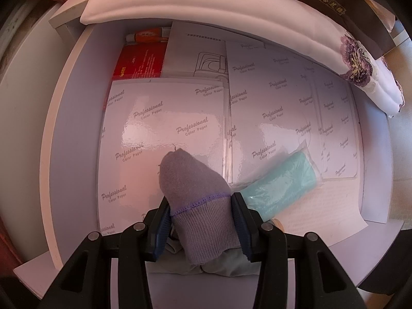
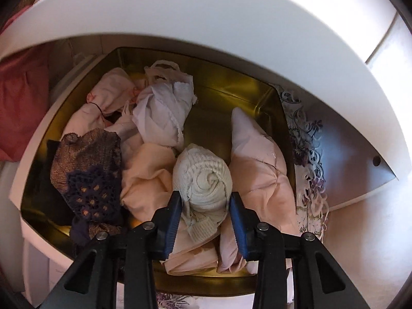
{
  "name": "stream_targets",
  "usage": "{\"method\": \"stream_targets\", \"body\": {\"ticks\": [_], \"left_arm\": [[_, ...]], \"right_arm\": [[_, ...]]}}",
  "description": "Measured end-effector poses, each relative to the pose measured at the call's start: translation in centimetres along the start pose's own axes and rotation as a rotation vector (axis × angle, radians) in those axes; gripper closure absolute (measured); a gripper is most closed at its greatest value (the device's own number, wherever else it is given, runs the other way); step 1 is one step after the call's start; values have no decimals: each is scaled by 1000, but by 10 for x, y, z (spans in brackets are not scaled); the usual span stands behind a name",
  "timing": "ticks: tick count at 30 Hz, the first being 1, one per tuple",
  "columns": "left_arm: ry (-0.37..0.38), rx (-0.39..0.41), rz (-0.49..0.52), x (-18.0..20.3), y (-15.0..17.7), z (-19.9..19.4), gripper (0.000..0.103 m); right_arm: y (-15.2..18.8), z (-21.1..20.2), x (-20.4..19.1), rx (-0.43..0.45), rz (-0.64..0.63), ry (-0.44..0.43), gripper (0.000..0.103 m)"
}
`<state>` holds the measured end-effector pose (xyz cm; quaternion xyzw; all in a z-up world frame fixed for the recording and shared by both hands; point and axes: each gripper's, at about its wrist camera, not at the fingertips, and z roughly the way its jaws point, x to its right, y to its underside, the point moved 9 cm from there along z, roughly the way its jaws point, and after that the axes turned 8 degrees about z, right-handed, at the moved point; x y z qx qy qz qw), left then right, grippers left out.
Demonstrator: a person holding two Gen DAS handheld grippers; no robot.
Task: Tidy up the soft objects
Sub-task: 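Open the right tool to release the cream garment into the tray, then move the empty right tool back down to the drawer toward the mint-green packet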
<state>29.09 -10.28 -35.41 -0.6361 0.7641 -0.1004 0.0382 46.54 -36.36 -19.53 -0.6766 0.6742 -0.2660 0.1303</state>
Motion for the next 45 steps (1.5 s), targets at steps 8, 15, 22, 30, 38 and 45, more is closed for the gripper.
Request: {"method": "stream_targets", "body": {"ticks": [8,15,22,30,38,45], "left_arm": [[-3,1,7,0,0,0,58],[-8,3,18,1,0,0,58],[-8,4,20,1,0,-1,58],[-7,3,22,1,1,0,58],[-11,3,25,2,1,-1,58],[-17,5,33,4,0,-2,58]], "right_arm": [[10,-15,10,-17,43,-62,57],[19,-27,24,-15,83,-75,45],[31,-40,29,-7,79,-78,44],[59,-64,30,26,108,-101,36],[105,-83,36,45,123,-89,30],[159,-62,43,-59,217,-69,29]]}}
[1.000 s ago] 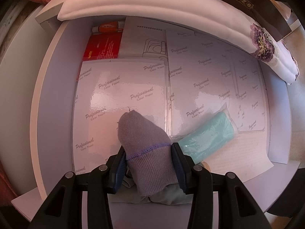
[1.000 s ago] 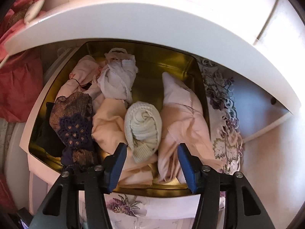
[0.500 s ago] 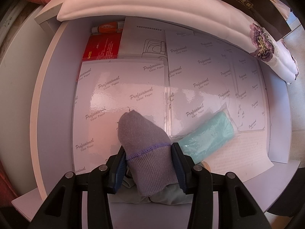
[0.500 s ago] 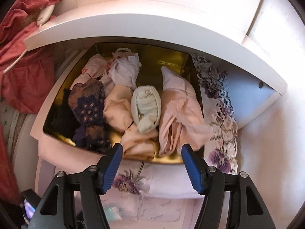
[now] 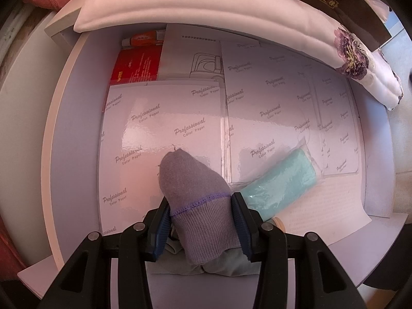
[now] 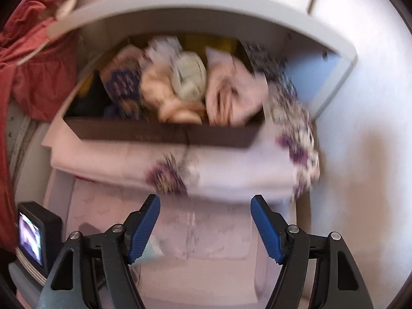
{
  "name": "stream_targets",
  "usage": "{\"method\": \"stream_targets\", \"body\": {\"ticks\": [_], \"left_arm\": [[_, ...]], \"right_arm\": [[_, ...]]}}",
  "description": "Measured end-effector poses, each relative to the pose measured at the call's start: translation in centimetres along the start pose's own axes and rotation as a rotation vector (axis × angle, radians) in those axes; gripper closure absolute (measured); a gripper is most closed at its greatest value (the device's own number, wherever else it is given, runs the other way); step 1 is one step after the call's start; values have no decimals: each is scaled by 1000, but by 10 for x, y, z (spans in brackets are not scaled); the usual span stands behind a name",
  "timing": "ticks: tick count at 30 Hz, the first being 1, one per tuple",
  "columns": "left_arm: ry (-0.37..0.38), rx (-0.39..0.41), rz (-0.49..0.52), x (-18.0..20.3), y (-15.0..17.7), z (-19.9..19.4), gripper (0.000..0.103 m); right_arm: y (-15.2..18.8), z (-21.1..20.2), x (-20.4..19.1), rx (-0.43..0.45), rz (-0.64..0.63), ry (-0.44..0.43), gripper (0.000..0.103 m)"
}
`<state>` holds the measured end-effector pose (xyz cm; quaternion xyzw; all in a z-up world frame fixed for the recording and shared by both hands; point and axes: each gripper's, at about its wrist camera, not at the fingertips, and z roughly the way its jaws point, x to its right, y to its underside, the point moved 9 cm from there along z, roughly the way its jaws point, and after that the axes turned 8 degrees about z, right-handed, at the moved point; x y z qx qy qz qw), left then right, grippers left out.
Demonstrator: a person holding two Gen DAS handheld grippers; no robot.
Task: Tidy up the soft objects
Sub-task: 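Move the empty right tool back down to the drawer toward the mint-green packet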
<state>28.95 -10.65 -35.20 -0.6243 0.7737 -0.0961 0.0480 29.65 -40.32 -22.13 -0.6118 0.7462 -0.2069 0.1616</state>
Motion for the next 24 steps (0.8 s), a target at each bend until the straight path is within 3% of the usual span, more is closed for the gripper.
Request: {"method": "stream_targets", "body": {"ticks": [8,24], "left_arm": [[-2,1,4,3,0,-2,58],[-7,6,13,5,-1,-6,58]], "right_arm": [[65,52,23,-220,144,51,29],[104,92,34,-343,156,81,29]]}}
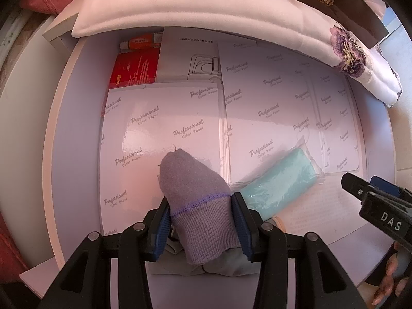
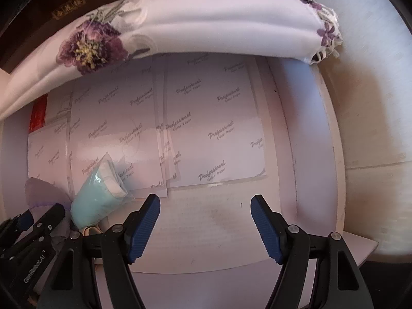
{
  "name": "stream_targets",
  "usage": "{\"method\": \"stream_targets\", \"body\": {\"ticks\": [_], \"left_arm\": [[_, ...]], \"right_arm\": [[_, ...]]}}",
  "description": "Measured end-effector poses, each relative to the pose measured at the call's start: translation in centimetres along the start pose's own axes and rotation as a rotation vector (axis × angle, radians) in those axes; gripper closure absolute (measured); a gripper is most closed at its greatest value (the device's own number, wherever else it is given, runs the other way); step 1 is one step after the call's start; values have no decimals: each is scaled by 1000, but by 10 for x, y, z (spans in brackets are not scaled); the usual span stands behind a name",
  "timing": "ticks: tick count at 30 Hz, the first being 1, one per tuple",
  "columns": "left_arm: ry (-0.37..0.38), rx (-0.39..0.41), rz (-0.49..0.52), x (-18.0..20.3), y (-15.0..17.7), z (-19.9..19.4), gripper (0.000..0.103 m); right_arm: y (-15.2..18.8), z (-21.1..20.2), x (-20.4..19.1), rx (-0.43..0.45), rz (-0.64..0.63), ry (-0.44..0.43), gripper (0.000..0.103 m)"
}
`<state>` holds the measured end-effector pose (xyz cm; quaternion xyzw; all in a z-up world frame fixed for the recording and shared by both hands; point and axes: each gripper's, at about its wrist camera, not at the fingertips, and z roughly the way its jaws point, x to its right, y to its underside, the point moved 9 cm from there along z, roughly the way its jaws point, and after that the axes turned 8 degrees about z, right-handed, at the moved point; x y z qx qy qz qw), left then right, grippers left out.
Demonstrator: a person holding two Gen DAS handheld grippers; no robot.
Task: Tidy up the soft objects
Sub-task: 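Move the empty right tool back down to the drawer toward the mint-green packet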
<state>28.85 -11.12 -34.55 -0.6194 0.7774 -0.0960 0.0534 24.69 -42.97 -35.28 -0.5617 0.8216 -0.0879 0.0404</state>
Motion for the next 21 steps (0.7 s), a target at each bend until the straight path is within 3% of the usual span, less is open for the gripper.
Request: {"method": "stream_targets", "body": {"ticks": [21], "left_arm": [[34,61,-50,-11,-4,-33,60]], "right_arm": [[6,17,-8,-43,-1,-7,29]]}}
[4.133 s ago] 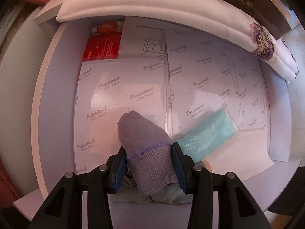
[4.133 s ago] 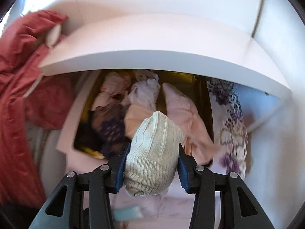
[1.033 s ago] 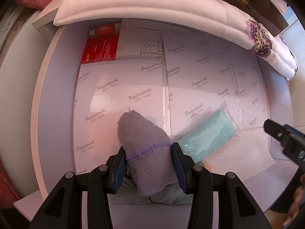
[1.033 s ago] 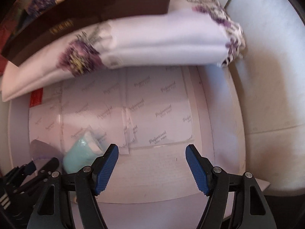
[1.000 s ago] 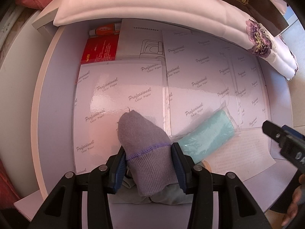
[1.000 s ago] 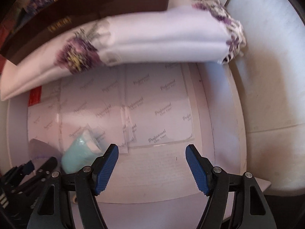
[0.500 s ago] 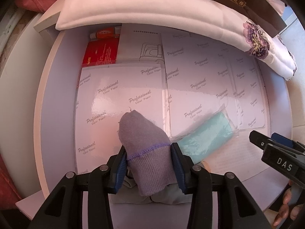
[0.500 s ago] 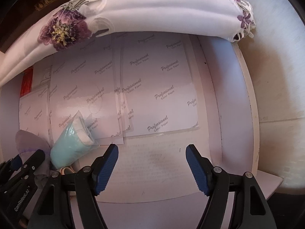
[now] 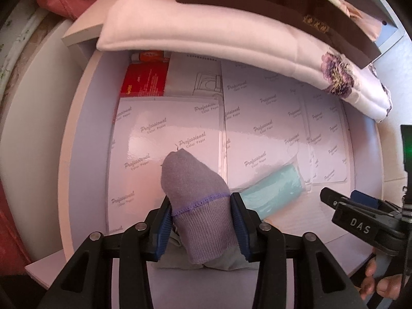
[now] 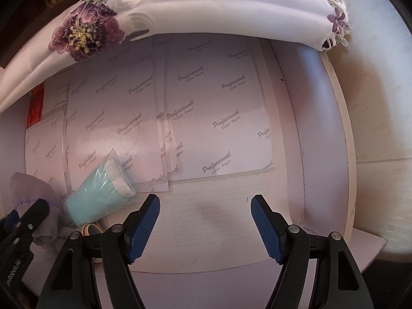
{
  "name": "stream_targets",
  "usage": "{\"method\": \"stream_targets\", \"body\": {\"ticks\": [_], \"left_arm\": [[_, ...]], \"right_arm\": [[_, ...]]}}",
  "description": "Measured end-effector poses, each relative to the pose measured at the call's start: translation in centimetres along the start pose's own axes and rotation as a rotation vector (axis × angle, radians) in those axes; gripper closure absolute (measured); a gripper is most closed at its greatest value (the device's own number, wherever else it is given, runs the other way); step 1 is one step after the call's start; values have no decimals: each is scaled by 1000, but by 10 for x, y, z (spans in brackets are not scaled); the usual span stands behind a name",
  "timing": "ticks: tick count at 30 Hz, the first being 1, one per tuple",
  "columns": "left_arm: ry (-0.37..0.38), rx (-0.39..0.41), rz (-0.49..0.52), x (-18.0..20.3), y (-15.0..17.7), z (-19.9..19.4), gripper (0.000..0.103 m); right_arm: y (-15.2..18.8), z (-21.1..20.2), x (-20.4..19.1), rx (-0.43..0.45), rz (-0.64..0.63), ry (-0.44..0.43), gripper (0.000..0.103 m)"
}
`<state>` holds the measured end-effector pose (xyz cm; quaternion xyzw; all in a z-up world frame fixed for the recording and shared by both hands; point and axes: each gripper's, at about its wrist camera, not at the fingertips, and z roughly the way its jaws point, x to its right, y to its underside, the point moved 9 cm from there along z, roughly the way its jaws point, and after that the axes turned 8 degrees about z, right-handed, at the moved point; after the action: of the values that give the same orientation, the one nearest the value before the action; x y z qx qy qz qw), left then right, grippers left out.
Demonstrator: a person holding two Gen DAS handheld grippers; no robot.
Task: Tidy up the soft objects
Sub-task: 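Move the empty right tool back down to the drawer toward the mint-green packet, then grasp the mint-green plastic packet with the right tool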
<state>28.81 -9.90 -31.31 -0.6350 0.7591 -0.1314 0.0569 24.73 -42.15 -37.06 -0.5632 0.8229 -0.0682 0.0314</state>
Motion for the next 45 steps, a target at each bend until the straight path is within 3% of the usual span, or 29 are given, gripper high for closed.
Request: {"method": "stream_targets", "body": {"ticks": [19,30,39,45], "left_arm": [[50,122,-89,-14,-17,-46,60],[21,143,-52,-12,-16,-54,60],[13,124,-66,-16,-10,-46,60],[16,131,-78,-18,-11,-46,60]], "right_arm": [[-3,7,-13,-28,13,-61,29],[3,14,-39,-71,-1,-138,28],[9,12,-76,-198,96,-324,28],[3,29,-93,-268,185,-348,28]]}}
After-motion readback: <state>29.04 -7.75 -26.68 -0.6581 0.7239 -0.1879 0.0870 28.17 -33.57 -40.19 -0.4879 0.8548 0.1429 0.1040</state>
